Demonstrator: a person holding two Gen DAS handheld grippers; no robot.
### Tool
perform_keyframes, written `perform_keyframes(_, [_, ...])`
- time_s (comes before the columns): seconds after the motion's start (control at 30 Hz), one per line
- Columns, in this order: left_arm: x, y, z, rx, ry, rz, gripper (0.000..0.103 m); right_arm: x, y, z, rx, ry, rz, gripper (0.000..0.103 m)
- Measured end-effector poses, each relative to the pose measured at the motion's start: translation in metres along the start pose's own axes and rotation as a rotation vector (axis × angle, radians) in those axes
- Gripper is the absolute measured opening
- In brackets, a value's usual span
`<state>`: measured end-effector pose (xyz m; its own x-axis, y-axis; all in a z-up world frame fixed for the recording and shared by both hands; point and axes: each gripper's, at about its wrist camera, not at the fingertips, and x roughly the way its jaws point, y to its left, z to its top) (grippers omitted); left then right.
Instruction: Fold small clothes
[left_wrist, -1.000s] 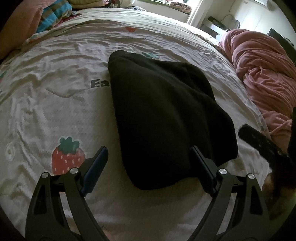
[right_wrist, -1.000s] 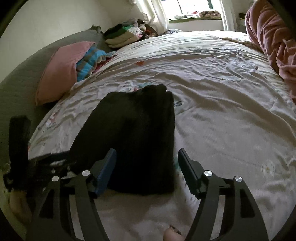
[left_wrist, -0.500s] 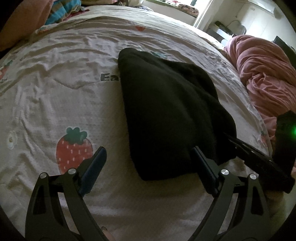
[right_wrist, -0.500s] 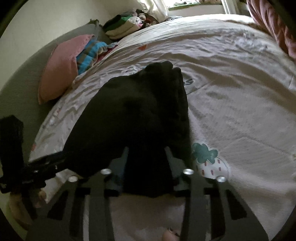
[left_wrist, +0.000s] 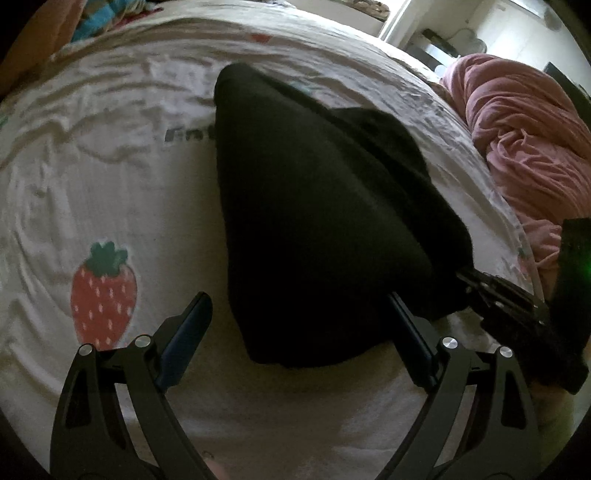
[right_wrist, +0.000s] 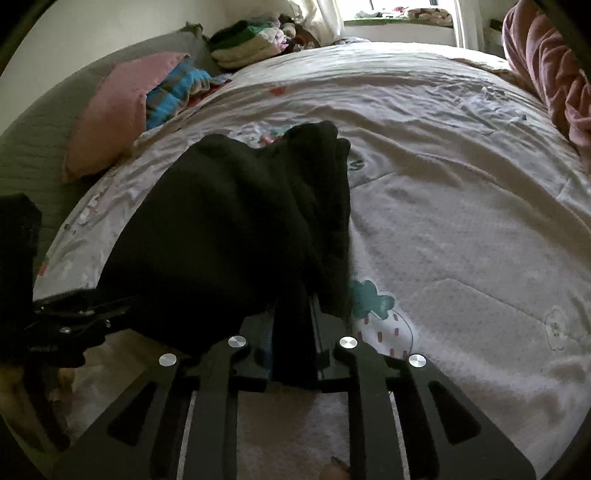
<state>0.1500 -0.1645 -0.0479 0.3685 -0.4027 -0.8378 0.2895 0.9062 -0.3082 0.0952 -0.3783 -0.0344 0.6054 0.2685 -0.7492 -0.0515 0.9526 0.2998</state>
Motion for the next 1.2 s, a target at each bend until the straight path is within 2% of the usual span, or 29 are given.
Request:
perform_keyframes(0.13, [-0.002, 0.0, -0.002, 0.011, -0.012, 0.013, 0.086, -0.008, 0.003, -0.004, 0.007, -0.027, -0.016, 0.035])
perform_keyframes(0.17, [-0.003, -0.001, -0.002, 0.013, -0.014, 0.016, 0.086, -0.012, 0.005, -0.005, 0.006, -0.04, -0.022, 0.043])
perform_keyframes(0.2, [-0.004, -0.001, -0.002, 0.016, -0.015, 0.019, 0.086, -0.015, 0.007, -0.006, 0.005, -0.05, -0.026, 0.056])
perform_keyframes(0.27, [-0.007, -0.002, -0.003, 0.026, -0.022, 0.034, 0.086, -0.021, 0.008, -0.008, 0.002, -0.073, -0.071, 0.067])
perform_keyframes(0.43, [-0.013, -0.001, -0.005, 0.03, -0.028, 0.039, 0.086, -0.035, 0.005, -0.01, 0.022, -0.106, -0.081, 0.068])
perform_keyframes(0.5, [-0.016, -0.002, -0.006, 0.031, -0.032, 0.04, 0.086, -0.042, 0.005, -0.011, 0.024, -0.122, -0.083, 0.075])
perform_keyframes(0.73, [-0.03, -0.002, -0.008, 0.036, -0.055, 0.049, 0.086, -0.072, 0.018, -0.014, -0.024, -0.196, -0.134, 0.091])
perform_keyframes(0.8, [-0.038, -0.002, -0.009, 0.037, -0.069, 0.042, 0.091, -0.082, 0.022, -0.016, -0.04, -0.221, -0.149, 0.096])
perform_keyframes(0.83, [-0.043, -0.002, -0.01, 0.04, -0.08, 0.042, 0.093, -0.088, 0.026, -0.017, -0.049, -0.237, -0.158, 0.096])
perform_keyframes(1.03, [-0.074, 0.0, -0.019, 0.054, -0.147, 0.059, 0.093, -0.113, 0.043, -0.024, -0.089, -0.312, -0.189, 0.098])
perform_keyframes(1.2, [-0.096, 0.008, -0.035, 0.063, -0.199, 0.072, 0.093, -0.125, 0.056, -0.038, -0.096, -0.339, -0.197, 0.098])
